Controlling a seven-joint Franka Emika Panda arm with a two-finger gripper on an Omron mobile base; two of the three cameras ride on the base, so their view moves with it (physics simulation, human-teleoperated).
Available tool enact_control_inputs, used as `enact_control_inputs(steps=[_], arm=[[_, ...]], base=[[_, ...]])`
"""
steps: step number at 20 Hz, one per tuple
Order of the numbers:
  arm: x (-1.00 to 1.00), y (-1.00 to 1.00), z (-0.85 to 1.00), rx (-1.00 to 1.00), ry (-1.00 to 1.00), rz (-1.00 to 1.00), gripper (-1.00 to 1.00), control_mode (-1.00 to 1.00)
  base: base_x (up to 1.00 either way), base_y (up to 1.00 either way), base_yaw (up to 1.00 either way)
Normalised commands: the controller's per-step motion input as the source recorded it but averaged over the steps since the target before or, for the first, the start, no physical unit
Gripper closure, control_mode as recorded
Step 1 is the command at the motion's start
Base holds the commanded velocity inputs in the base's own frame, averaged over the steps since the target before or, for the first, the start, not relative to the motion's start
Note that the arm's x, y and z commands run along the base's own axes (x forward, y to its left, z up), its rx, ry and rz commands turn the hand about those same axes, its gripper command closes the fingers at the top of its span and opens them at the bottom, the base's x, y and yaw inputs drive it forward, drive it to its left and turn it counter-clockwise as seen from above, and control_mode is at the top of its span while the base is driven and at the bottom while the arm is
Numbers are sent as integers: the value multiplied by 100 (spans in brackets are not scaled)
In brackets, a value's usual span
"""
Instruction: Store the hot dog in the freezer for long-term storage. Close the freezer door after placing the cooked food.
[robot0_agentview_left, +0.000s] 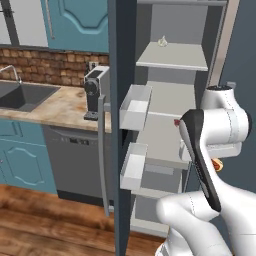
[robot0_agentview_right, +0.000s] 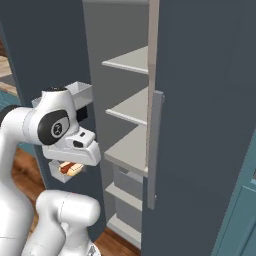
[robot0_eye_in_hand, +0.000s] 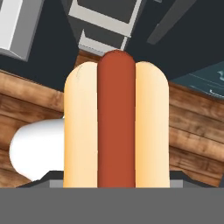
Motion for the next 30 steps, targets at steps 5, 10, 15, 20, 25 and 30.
enact_control_inputs(steps=[5,10,15,20,25,30], arm=[[0,0,0,0,0,0,100,-100],[0,-2,54,9,-28,1,100,-100],[12,8,98,1,-31,0,100,-100],[28,12,99,-1,-13,-5,100,-100],[80,-3,73,0,-9,-5,100,-100],[98,0,35,-2,-7,-10,100,-100]], base=[[0,0,0],[0,0,0],[0,0,0],[0,0,0],[0,0,0],[0,0,0]])
